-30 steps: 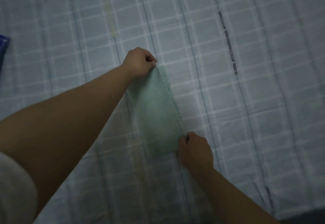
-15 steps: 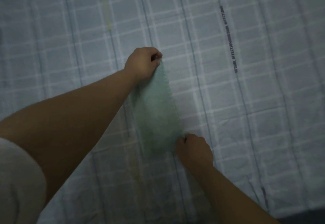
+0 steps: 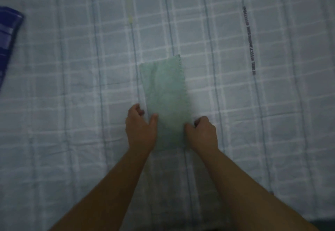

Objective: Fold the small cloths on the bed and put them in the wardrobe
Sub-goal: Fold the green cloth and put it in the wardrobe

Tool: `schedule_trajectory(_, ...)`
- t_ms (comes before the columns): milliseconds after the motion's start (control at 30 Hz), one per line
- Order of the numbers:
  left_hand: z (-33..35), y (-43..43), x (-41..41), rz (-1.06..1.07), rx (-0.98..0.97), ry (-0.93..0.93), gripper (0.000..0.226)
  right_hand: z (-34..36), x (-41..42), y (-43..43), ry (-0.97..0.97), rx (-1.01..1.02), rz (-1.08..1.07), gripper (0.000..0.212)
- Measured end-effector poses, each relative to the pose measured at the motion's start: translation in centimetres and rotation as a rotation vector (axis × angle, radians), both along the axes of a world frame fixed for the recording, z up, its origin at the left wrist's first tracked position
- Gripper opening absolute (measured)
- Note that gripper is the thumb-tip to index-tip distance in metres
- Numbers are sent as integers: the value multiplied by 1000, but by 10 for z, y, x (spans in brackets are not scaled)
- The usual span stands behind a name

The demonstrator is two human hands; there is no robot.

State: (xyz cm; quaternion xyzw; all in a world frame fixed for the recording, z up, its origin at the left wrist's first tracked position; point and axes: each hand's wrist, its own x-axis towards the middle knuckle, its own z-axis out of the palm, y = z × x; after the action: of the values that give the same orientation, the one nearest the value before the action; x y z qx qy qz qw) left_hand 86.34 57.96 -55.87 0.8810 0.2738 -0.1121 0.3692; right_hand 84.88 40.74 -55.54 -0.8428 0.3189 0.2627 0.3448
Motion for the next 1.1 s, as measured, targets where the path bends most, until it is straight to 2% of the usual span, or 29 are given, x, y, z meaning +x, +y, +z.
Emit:
schedule_trajectory(67,-3,0,-21,101,-82,93,54,-6,2,-2,58,40,10,26)
schedule_trajectory(200,-3,-6,-41,72,-152,201,20,-14,1,-8,92,163,-70,42)
schedule_trajectory(400,3,-7,-54,277,-311,216,23,-7,-18,-13,100,294,-210,31)
schedule_trajectory(533,13,-7,-80,390,-432,257,24,-3,-45,-14,87,275,-195,30)
schedule_trajectory(667,22,-5,-111,380,-490,331,32,5,-77,-19,79,237,-159,24)
schedule_trajectory(833,27,-3,-140,351,-533,368,32,8,-111,-26,69,248,-138,26)
schedule_trajectory(933,29,-1,-155,359,-556,380,32,11,-128,-28,68,276,-136,15)
schedule_trajectory(967,30,0,-160,367,-569,376,33,14,-134,-28,60,298,-145,18)
schedule_trajectory(1033,34,3,-167,355,-590,344,34,22,-141,-29,8,358,-167,39)
schedule_trajectory(1100,41,8,-172,289,-608,295,33,33,-145,-30,-77,448,-192,45)
